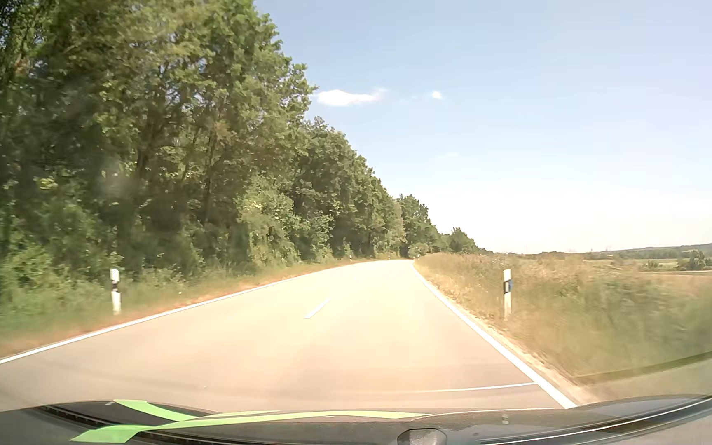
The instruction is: Follow the waypoints while adhering to traffic rules and regulations
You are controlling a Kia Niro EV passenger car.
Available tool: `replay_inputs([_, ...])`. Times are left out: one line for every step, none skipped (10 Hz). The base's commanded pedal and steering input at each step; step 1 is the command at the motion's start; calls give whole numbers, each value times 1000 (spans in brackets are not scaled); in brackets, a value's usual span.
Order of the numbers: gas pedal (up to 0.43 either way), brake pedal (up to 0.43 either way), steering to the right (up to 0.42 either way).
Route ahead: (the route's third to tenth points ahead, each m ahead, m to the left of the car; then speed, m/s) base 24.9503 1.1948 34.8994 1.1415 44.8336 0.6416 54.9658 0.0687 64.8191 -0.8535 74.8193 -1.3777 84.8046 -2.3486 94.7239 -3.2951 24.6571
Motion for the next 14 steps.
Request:
replay_inputs([209, 0, 0])
replay_inputs([209, 0, 0])
replay_inputs([197, 0, 0])
replay_inputs([197, 0, 0])
replay_inputs([197, 0, 2])
replay_inputs([197, 0, 3])
replay_inputs([197, 0, 4])
replay_inputs([197, 0, 3])
replay_inputs([197, 0, 3])
replay_inputs([197, 0, 3])
replay_inputs([189, 0, 4])
replay_inputs([189, 0, 4])
replay_inputs([177, 0, 4])
replay_inputs([157, 0, 5])
